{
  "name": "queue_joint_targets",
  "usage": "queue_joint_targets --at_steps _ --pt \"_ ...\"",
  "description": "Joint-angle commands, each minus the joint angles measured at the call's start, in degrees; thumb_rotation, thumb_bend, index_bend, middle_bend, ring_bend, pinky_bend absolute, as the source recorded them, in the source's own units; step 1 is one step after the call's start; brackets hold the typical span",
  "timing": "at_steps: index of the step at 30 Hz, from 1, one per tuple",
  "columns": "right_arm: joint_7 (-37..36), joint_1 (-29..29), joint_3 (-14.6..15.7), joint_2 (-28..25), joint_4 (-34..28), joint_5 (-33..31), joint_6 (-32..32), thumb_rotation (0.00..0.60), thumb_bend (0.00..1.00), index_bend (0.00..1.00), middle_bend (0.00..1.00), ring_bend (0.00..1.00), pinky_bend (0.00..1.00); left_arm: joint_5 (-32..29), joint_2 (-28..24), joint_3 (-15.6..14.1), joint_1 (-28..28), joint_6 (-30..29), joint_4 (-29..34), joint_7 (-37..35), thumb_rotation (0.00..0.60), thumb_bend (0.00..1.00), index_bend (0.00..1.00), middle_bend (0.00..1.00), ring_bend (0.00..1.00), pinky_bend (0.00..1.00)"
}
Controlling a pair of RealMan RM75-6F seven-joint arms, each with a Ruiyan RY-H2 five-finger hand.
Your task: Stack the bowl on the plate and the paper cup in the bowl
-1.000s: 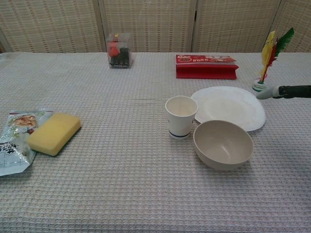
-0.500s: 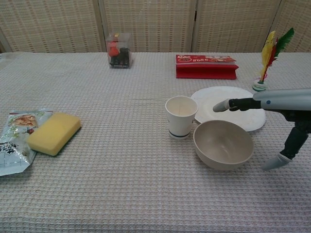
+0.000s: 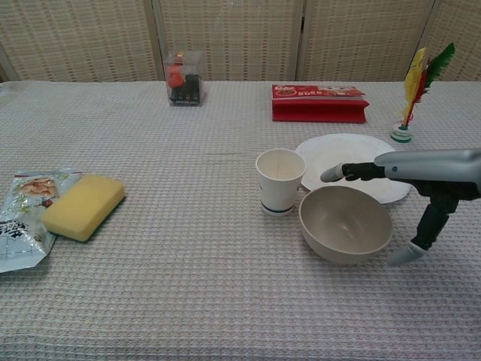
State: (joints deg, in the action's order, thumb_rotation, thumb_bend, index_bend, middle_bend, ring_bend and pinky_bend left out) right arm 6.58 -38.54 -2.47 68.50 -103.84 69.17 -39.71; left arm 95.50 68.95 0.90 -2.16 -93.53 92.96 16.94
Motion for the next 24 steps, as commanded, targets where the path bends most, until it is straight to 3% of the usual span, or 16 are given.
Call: queue_joint_targets --at_steps 1,10,15,20,24 --pt "-0.1 -0.3 0.0 0.6 0.6 -0.6 0.0 0.6 0.06 0.0 0.0 0.0 0.0 0.1 -0.1 0.0 0.1 -0.2 0.0 -0.1 0.6 0.31 0.0 0.0 0.0 0.26" --pt "-0.8 -1.4 0.2 2.4 2.2 -1.8 0.9 0.6 0.06 0.0 0.0 0.0 0.0 0.4 -0.2 0.0 0.3 -0.6 0.1 -0.3 0.6 0.31 0.0 0.0 0.0 0.26" --pt "-0.8 -1.5 0.4 3.5 2.9 -1.5 0.2 0.6 0.12 0.0 0.04 0.0 0.0 0.4 -0.4 0.0 0.4 -0.7 0.1 -0.6 0.6 0.31 0.0 0.0 0.0 0.26" --pt "-0.7 -0.9 0.5 4.3 3.1 -0.7 -1.9 0.6 0.22 0.0 0.11 0.05 0.12 0.5 -0.4 0.0 0.4 -0.8 0.1 -0.5 0.6 0.31 0.0 0.0 0.0 0.26" --pt "-0.9 -0.4 0.5 4.3 3.0 0.1 -3.4 0.6 0.26 0.03 0.14 0.09 0.16 0.5 -0.3 0.0 0.4 -0.7 0.0 -0.3 0.6 0.31 0.0 0.0 0.0 0.26"
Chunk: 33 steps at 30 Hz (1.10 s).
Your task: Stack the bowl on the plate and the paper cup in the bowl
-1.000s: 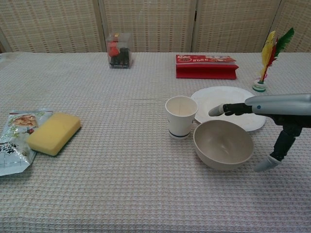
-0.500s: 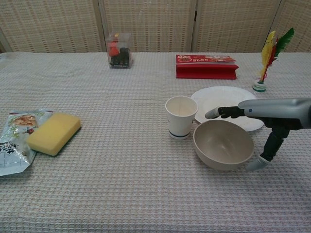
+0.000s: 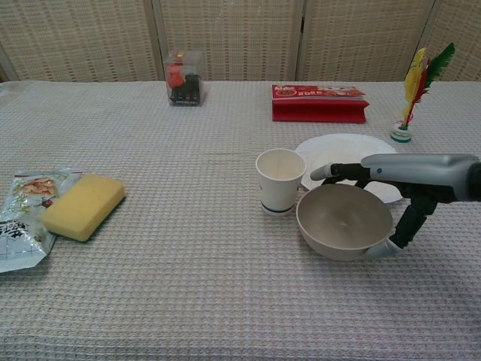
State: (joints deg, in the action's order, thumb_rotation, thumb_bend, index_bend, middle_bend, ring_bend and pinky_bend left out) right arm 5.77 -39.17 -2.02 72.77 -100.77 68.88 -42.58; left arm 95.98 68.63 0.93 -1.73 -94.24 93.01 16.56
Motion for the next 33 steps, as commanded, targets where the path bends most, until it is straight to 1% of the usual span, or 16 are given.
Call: queue_joint_targets --at_steps 1,4,7,13,18,22,26,33 --pt "-0.2 0.4 0.0 -0.1 -0.1 0.6 -0.8 0.6 0.26 0.03 0.14 0.09 0.17 0.0 0.1 0.0 0.0 0.1 0.0 0.1 0.6 0.31 0.0 0.0 0.0 0.26" --pt "-0.7 0.8 0.0 -0.7 -0.6 1.2 -1.7 0.6 0.26 0.03 0.15 0.1 0.17 0.0 0.1 0.0 0.0 0.1 0.0 0.2 0.6 0.31 0.0 0.0 0.0 0.26" --pt "-1.3 1.3 -0.2 -2.5 -1.4 1.8 -2.8 0.6 0.26 0.03 0.15 0.1 0.17 0.0 0.2 0.0 0.0 0.1 -0.1 0.3 0.6 0.31 0.0 0.0 0.0 0.26" --pt "-4.4 2.8 -1.5 -7.9 -3.2 2.8 -5.6 0.6 0.26 0.03 0.15 0.1 0.17 -0.1 0.5 0.0 -0.2 0.7 -0.1 1.1 0.6 0.31 0.0 0.0 0.0 0.26" --pt "-7.7 3.6 -2.7 -10.9 -1.8 2.8 -6.4 0.6 0.25 0.03 0.15 0.1 0.17 -0.3 1.0 -0.1 -0.5 1.5 -0.1 2.0 0.6 0.31 0.0 0.0 0.0 0.26" --pt "-9.3 2.7 -3.3 -10.2 2.3 1.0 -4.1 0.6 0.24 0.03 0.15 0.1 0.17 -0.3 1.4 -0.2 -0.8 2.4 -0.2 2.6 0.6 0.31 0.0 0.0 0.0 0.26" --pt "-10.5 1.5 -4.4 -7.6 7.4 -1.1 -2.0 0.6 0.23 0.03 0.15 0.1 0.17 -0.8 1.4 -0.1 -1.0 2.9 -0.3 2.5 0.6 0.31 0.0 0.0 0.0 0.26" --pt "-12.3 -0.5 -5.7 -4.2 13.6 -3.5 1.6 0.6 0.23 0.03 0.13 0.1 0.17 -1.6 1.1 0.1 -1.1 3.1 -0.4 1.7 0.6 0.31 0.0 0.0 0.0 0.26"
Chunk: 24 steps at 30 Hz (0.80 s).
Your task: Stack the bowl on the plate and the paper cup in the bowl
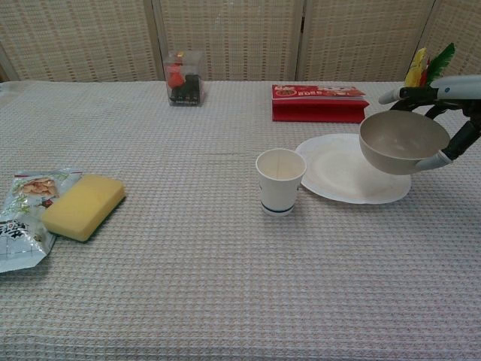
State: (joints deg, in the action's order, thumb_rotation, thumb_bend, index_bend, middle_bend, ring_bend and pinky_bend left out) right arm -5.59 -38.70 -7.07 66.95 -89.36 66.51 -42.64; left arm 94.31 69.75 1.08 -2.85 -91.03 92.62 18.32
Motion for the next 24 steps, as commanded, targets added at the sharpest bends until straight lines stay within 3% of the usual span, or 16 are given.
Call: queue_joint_targets --at_steps 1,12,24 --pt "-1.2 -1.3 -0.8 2.1 2.9 -1.3 2.1 0.6 0.23 0.03 0.13 0.1 0.17 0.2 -0.1 -0.1 0.0 -0.2 0.0 -0.1 0.6 0.31 0.0 0.0 0.0 0.26" --pt "-0.9 -3.1 -1.6 8.2 11.7 -3.5 4.1 0.6 0.2 0.03 0.13 0.1 0.17 0.1 -0.4 -0.1 0.1 -0.3 0.0 -0.7 0.6 0.31 0.0 0.0 0.0 0.26" --pt "-7.2 -3.9 -2.7 13.3 17.7 -1.1 6.7 0.6 0.18 0.03 0.12 0.1 0.17 -0.4 -0.8 0.2 0.1 -0.5 -0.1 -1.5 0.6 0.31 0.0 0.0 0.0 0.26"
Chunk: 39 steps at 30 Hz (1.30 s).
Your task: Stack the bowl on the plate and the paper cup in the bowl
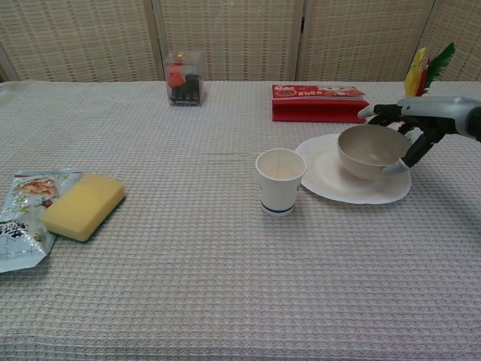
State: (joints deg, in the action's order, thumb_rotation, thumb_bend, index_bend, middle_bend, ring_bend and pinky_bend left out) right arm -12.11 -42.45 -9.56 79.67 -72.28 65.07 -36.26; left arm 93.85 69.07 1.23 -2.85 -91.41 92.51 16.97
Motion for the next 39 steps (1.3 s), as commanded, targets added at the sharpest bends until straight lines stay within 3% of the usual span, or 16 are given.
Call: queue_joint_targets --at_steps 1,9,19,30,34,39 --pt "-1.1 -0.1 -0.3 0.8 0.8 0.5 0.4 0.6 0.17 0.03 0.12 0.1 0.17 0.0 -0.1 0.0 0.1 -0.2 0.0 -0.2 0.6 0.31 0.0 0.0 0.0 0.26" --pt "-3.4 -0.5 -0.7 0.4 0.8 1.3 2.2 0.6 0.09 0.0 0.06 0.09 0.16 0.2 -0.3 -0.1 0.2 -0.5 0.0 -0.4 0.6 0.31 0.0 0.0 0.0 0.26" --pt "-5.2 -0.3 -1.2 -5.6 -4.7 2.1 4.2 0.6 0.02 0.0 0.0 0.0 0.04 0.1 0.2 -0.2 -0.1 0.1 -0.1 0.3 0.6 0.31 0.0 0.0 0.0 0.26" --pt "-6.1 2.4 -2.5 -21.9 -23.9 7.4 -0.2 0.6 0.02 0.0 0.0 0.0 0.0 0.0 0.5 -0.2 -0.2 0.4 0.1 1.1 0.6 0.31 0.0 0.0 0.0 0.26" --pt "-5.9 1.3 -2.5 -23.5 -28.8 8.1 1.3 0.6 0.02 0.0 0.0 0.0 0.0 0.3 0.7 -0.4 -0.4 0.7 0.2 1.4 0.6 0.31 0.0 0.0 0.0 0.26" --pt "-1.9 -1.5 -2.2 -21.8 -31.1 6.4 2.9 0.6 0.02 0.0 0.0 0.0 0.0 -0.3 0.5 -0.1 -0.5 1.0 0.0 0.5 0.6 0.31 0.0 0.0 0.0 0.26"
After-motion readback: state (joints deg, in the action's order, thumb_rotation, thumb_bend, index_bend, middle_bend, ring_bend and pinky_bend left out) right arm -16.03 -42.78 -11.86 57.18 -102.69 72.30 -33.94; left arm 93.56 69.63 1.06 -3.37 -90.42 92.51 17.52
